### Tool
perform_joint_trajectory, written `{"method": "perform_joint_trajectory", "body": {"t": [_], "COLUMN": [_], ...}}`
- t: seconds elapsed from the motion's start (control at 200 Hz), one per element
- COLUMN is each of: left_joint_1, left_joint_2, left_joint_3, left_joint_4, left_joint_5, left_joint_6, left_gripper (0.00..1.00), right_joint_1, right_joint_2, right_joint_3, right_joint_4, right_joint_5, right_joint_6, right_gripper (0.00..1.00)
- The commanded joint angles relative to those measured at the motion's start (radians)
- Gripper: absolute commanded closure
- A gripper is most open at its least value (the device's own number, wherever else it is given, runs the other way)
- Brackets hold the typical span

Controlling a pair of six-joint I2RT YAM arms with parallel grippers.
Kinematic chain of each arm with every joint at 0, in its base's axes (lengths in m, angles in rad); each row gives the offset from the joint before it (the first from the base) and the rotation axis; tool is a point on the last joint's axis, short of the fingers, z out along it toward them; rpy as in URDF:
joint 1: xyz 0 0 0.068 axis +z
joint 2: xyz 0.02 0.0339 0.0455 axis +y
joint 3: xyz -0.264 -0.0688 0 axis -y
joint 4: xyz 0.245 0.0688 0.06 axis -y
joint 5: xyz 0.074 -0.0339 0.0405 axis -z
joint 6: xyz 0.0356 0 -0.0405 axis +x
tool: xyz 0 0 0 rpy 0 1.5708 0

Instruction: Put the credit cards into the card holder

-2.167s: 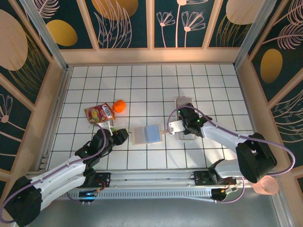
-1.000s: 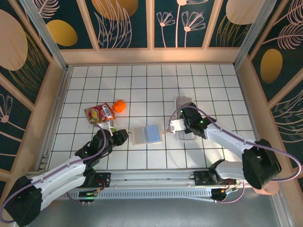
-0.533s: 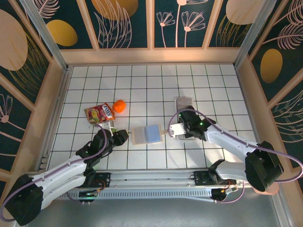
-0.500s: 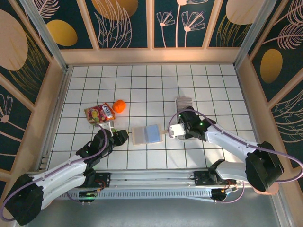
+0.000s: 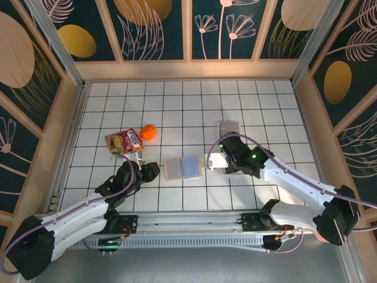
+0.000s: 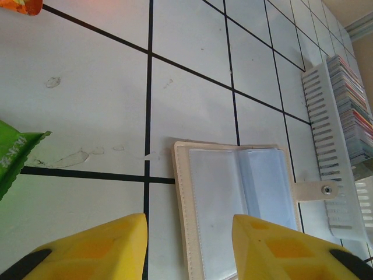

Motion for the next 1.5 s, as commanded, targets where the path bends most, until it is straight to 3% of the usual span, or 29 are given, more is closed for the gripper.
{"method": "perform_joint_trajectory", "body": {"t": [0.0,0.075,0.195,0.315,0.465,0.581,0.656,1.026,1.236,1.491], "left_joint_1": [-0.007,-0.009,-0.008,-0.008,-0.008,-0.008,-0.008,-0.008,-0.008,-0.008], "left_joint_2": [0.003,0.01,0.031,0.053,0.06,0.088,0.121,0.278,0.371,0.455], "left_joint_3": [0.034,0.04,0.055,0.073,0.08,0.08,0.09,0.142,0.175,0.177], "left_joint_4": [0.013,0.013,0.013,0.01,0.042,0.095,0.116,0.147,0.149,0.141], "left_joint_5": [0.008,0.012,0.03,0.053,0.092,0.147,0.183,0.246,0.27,0.226], "left_joint_6": [0.001,0.0,0.003,0.001,-0.007,-0.022,-0.024,-0.025,-0.012,0.007], "left_gripper": [0.58,0.58,0.58,0.61,0.67,0.71,0.77,0.98,1.0,1.0], "right_joint_1": [0.011,0.013,0.017,-0.003,-0.062,-0.079,-0.08,-0.075,-0.067,-0.046], "right_joint_2": [0.005,0.012,0.008,0.048,0.117,0.111,0.095,0.185,0.277,0.386], "right_joint_3": [0.125,0.179,0.206,0.255,0.28,0.192,0.118,-0.072,-0.078,-0.059], "right_joint_4": [-0.037,-0.053,0.021,-0.016,-0.026,0.129,0.249,0.521,0.616,0.656], "right_joint_5": [-0.025,-0.094,-0.086,-0.108,-0.33,-0.502,-0.54,-0.56,-0.599,-0.61], "right_joint_6": [0.31,0.432,0.726,1.009,1.339,1.523,1.616,1.709,1.724,1.729], "right_gripper": [1.0,1.0,1.0,1.0,1.0,1.0,1.0,1.0,1.0,1.0]}}
